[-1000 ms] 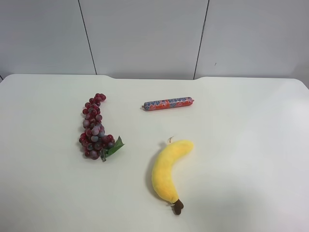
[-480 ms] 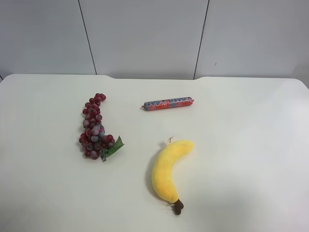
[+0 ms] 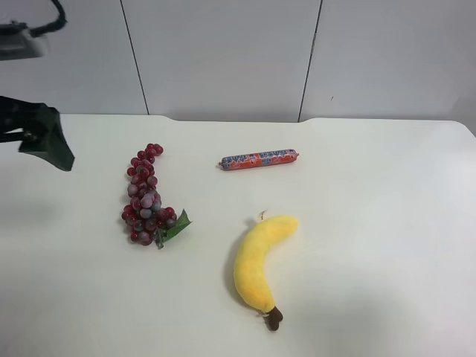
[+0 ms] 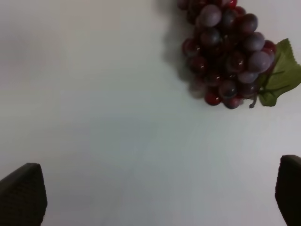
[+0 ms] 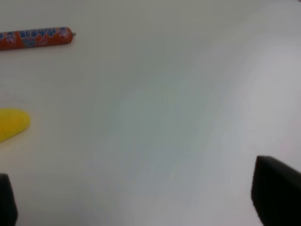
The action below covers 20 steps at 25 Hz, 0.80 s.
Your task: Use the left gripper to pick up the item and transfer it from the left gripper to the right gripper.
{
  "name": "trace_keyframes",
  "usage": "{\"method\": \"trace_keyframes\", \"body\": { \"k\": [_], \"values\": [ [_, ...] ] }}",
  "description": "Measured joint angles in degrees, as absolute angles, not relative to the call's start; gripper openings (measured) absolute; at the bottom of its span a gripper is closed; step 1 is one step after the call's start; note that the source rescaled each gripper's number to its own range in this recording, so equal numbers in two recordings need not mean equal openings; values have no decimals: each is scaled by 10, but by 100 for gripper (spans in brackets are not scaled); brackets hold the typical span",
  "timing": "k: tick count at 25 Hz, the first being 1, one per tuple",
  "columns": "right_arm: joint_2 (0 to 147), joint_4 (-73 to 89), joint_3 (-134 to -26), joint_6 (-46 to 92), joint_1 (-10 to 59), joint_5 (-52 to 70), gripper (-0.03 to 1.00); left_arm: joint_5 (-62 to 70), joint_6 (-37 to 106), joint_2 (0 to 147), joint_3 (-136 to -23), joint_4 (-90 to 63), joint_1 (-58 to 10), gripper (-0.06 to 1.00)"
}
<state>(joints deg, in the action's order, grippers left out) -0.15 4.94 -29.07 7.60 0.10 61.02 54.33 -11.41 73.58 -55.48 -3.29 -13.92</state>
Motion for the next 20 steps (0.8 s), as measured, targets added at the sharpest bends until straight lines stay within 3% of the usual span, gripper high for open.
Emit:
{"method": "trace_keyframes", "body": {
  "k": [9,20],
  "values": [
    [-1,49,-291,76,1,610,100,476,-200,848,-556,-29,-213,100],
    [-1,49,-291,76,1,610,100,412,-221,938,-563,-71,-220,100]
  ]
}}
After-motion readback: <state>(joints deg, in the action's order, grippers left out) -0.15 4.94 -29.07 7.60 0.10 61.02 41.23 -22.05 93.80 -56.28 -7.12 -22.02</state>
